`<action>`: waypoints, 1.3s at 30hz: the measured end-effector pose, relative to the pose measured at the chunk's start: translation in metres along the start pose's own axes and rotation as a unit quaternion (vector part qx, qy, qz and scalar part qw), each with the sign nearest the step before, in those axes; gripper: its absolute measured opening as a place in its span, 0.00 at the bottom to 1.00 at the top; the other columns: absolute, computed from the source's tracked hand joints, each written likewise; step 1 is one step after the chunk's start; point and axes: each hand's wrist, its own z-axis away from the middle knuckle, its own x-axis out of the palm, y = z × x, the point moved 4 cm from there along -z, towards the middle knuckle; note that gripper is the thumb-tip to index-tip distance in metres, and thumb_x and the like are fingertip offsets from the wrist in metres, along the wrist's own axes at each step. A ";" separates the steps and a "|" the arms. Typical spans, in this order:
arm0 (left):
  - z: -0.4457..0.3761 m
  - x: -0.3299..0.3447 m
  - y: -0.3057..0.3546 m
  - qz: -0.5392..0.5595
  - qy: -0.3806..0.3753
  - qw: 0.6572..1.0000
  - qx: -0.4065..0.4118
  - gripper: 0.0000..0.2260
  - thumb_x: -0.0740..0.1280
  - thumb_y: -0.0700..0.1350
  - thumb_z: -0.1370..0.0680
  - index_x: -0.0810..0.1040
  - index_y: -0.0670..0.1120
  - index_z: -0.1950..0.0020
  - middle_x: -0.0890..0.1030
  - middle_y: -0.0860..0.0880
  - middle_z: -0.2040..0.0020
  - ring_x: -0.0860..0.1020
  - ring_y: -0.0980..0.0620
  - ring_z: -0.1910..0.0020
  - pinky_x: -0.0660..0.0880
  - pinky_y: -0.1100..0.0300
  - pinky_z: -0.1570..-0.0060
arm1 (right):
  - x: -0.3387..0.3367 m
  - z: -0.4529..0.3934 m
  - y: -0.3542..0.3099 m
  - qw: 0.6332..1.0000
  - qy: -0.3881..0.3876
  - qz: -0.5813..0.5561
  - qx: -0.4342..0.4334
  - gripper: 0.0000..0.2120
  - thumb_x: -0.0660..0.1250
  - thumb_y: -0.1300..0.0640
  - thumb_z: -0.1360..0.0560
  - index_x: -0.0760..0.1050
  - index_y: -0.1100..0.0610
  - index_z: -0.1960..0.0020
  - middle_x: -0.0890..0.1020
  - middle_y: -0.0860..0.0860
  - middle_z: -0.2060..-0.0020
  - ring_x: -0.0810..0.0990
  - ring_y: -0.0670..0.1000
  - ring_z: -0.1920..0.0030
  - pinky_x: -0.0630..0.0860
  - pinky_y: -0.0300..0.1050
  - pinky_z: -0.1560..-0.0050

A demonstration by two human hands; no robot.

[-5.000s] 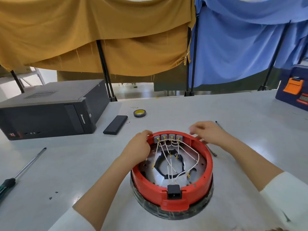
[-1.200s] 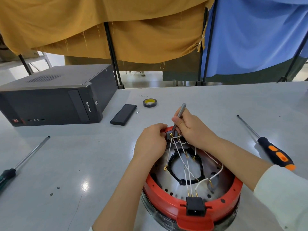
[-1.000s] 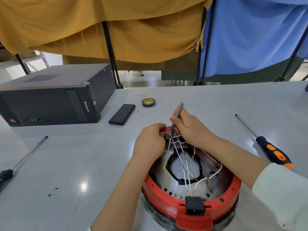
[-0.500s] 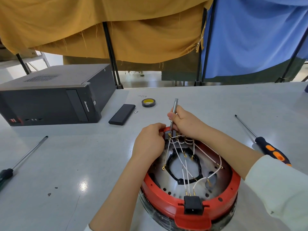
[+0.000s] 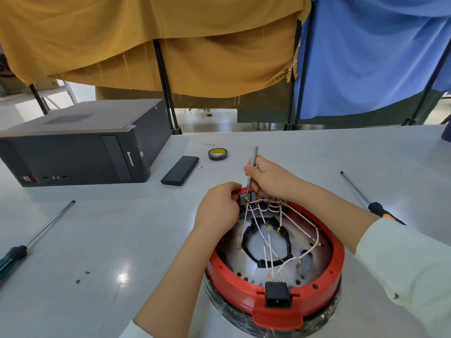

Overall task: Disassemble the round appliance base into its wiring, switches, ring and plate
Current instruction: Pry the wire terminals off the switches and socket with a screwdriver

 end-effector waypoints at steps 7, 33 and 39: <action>-0.001 0.000 0.000 -0.003 0.003 1.000 -0.003 0.17 0.58 0.39 0.21 0.76 0.52 0.36 0.78 0.50 0.38 0.74 0.49 0.39 0.67 0.61 0.47 | 0.004 0.015 0.014 0.992 0.090 -0.076 -0.055 0.08 0.54 0.51 0.18 0.65 0.47 0.56 0.73 0.47 0.70 0.71 0.39 0.74 0.69 0.38 0.66; -0.001 0.001 0.000 0.001 0.004 1.000 0.001 0.17 0.57 0.39 0.21 0.75 0.51 0.35 0.77 0.50 0.38 0.74 0.49 0.39 0.68 0.61 0.49 | 0.010 -0.004 0.009 0.997 0.058 0.060 -0.005 0.10 0.53 0.48 0.19 0.66 0.54 0.48 0.78 0.52 0.58 0.78 0.53 0.56 0.73 0.51 0.52; -0.001 0.001 0.000 -0.002 0.002 1.000 -0.002 0.17 0.57 0.39 0.21 0.74 0.51 0.34 0.78 0.50 0.38 0.74 0.50 0.40 0.68 0.62 0.50 | 0.011 -0.014 0.008 0.992 0.029 0.116 0.040 0.12 0.52 0.46 0.19 0.66 0.53 0.47 0.78 0.52 0.51 0.77 0.53 0.52 0.72 0.51 0.49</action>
